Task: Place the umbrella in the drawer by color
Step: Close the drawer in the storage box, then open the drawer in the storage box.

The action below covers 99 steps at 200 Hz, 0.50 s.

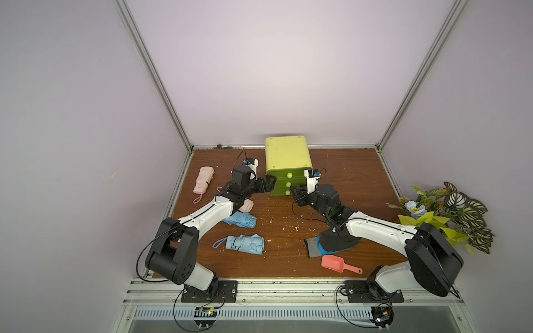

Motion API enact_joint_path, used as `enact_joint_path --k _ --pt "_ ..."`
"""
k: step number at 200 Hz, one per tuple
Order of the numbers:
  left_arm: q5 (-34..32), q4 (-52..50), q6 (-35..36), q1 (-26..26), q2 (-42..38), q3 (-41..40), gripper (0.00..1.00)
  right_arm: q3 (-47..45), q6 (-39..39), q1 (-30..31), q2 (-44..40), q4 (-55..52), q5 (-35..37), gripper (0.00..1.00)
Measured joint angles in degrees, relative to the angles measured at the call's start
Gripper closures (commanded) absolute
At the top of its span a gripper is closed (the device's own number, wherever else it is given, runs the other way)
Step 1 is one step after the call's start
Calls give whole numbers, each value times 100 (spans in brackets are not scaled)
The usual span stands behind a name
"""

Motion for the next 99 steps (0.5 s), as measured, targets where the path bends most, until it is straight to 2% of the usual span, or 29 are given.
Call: enact_joint_path --k 99 --pt "31 55 2 0 24 35 0 -446 1204 -76 1082 1965 -48 44"
